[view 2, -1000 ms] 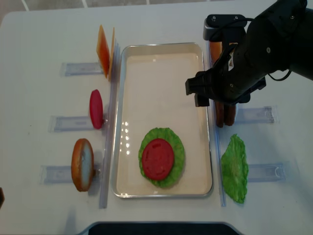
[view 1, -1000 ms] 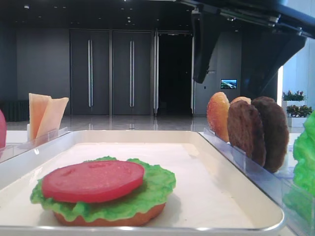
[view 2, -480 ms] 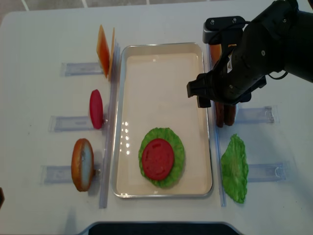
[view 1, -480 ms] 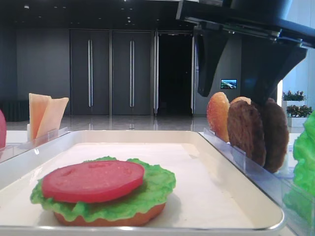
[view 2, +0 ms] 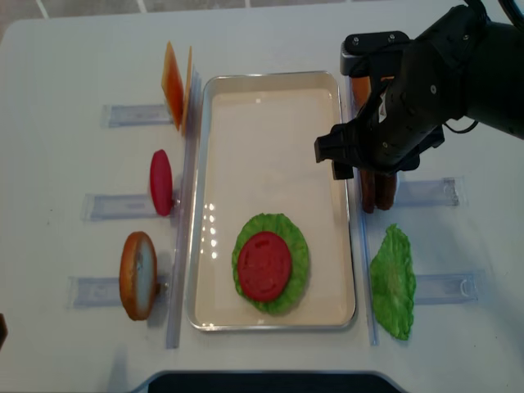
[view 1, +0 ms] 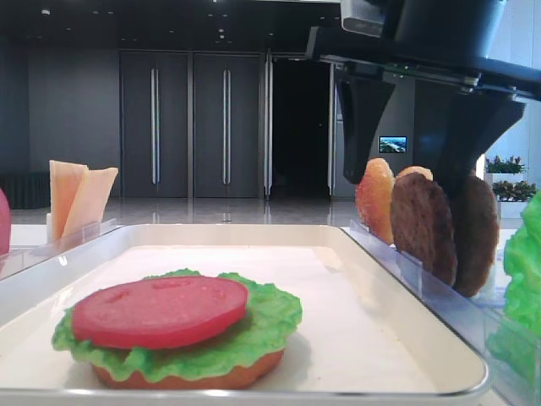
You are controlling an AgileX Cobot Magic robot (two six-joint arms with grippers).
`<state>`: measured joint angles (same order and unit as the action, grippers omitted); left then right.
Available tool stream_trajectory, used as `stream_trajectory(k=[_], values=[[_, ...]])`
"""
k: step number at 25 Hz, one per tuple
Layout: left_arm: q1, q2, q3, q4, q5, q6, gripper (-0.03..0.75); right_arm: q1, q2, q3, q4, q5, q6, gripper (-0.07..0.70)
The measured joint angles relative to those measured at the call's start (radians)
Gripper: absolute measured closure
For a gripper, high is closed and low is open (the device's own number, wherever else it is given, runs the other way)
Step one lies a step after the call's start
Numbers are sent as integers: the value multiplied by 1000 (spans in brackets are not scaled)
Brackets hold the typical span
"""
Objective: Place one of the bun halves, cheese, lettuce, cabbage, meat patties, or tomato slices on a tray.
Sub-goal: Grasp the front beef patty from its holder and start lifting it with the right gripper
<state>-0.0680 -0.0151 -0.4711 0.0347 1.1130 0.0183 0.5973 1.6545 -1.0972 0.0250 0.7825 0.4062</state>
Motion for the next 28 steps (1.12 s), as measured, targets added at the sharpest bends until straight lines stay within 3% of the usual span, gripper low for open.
stream_trajectory(k=[5, 10, 28], values=[[0, 0, 0, 0, 0, 0, 715, -3, 14, 0, -11, -5, -1, 113], [0, 0, 0, 0, 0, 0, 715, -11, 17, 0, -32, -6, -2, 165], [0, 0, 0, 0, 0, 0, 715, -20, 52, 0, -65, 23, -2, 482]])
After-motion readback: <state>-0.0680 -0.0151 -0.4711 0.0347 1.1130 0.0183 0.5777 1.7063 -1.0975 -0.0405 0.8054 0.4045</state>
